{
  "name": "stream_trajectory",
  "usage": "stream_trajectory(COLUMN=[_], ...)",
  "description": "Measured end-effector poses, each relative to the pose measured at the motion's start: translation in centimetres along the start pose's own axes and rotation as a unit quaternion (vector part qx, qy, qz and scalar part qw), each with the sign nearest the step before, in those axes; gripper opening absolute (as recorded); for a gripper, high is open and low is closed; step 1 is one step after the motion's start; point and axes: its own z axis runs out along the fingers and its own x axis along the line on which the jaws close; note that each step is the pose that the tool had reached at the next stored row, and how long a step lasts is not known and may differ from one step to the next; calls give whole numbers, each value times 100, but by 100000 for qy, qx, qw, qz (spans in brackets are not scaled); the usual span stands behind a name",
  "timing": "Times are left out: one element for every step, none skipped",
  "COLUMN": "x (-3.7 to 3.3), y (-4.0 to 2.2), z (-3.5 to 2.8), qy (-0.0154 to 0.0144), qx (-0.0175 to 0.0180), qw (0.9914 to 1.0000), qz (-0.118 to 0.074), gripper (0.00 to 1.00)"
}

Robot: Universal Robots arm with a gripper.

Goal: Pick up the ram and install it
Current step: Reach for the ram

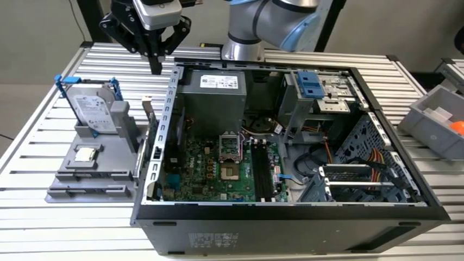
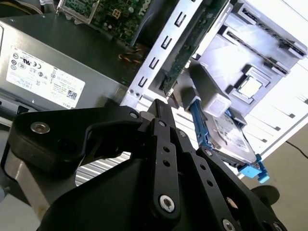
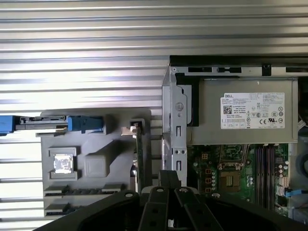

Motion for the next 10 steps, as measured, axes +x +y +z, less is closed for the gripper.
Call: stream_trajectory(x=[10, 20, 30, 40, 50, 61, 73, 84, 96, 108], y=[0, -1, -1, -2, -2, -2, -3, -3, -4, -4], z=[0, 1, 0, -1, 0, -1, -2, -1, -2, -2], qy=[-1, -8, -3, 0, -8, -1, 2, -5, -2, 1], qx=[1, -7, -3, 0, -6, 0, 3, -5, -4, 0], qw=[100000, 100000, 100000, 100000, 100000, 100000, 100000, 100000, 100000, 100000], qz=[-4, -7, -12, -14, -17, -20, -22, -26, -26, -30], gripper=[0, 0, 0, 0, 0, 0, 0, 0, 0, 0])
